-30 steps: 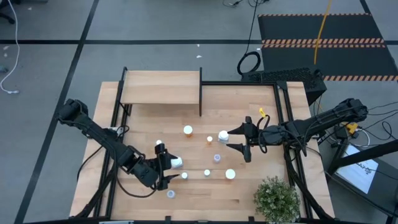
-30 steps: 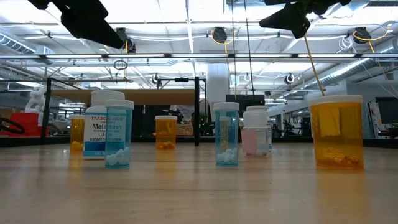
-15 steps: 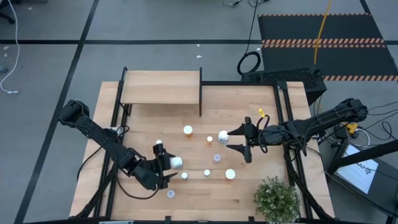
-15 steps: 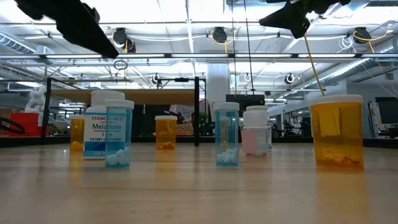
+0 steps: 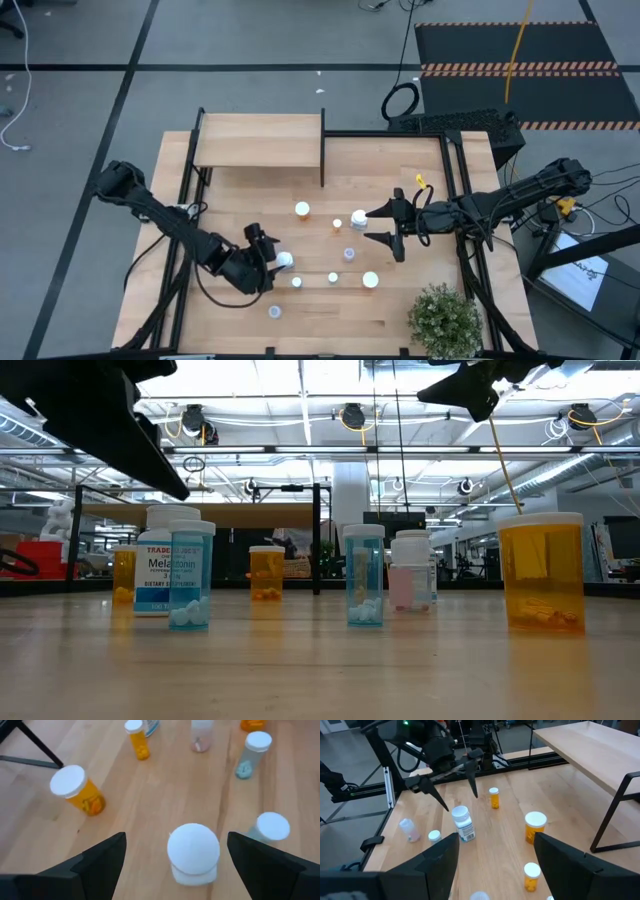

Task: Pick and place medicine bottles onto shelf by color
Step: Put the bottom white pill bottle on the shelf

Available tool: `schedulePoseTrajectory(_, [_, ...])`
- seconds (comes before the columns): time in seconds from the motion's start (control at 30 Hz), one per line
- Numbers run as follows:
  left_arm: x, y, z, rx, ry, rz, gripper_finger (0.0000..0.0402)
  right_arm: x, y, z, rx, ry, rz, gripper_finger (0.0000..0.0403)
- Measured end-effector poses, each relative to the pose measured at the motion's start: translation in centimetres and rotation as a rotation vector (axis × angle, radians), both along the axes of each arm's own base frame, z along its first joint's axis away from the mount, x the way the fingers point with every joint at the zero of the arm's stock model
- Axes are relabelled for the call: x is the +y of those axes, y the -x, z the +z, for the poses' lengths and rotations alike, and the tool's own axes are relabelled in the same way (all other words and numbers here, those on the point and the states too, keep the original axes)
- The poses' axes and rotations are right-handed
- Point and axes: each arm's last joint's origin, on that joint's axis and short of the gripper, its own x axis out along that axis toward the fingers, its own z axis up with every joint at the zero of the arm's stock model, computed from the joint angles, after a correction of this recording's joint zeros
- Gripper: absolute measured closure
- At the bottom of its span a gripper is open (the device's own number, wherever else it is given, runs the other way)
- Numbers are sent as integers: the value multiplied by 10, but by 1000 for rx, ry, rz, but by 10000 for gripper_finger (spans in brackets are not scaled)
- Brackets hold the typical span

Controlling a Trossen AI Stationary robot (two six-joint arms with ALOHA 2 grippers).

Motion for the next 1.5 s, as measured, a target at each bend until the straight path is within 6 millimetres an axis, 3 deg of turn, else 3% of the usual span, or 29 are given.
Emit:
schedulePoseTrajectory(0.37, [8, 0, -17, -20, 58, -21, 64, 0, 0, 0, 0, 4, 1, 149])
schedulePoseTrajectory(0.73, [7, 1, -19, 0, 44, -71, 156, 0, 0, 0, 1, 11, 3, 149])
schedulePoseTrajectory(0.87, [7, 1, -18, -6, 46, -73, 171, 0, 0, 0, 1, 11, 3, 149])
schedulePoseTrajectory(1.07, [8, 1, -18, -7, 44, -70, 156, 0, 0, 0, 1, 19, 6, 149])
schedulePoseTrajectory(1.33, [9, -3, -16, -46, 87, -41, 103, 0, 0, 0, 1, 19, 6, 149])
schedulePoseTrajectory(1.5, [10, -7, -30, 2, 59, -29, 91, 0, 0, 0, 1, 19, 6, 149])
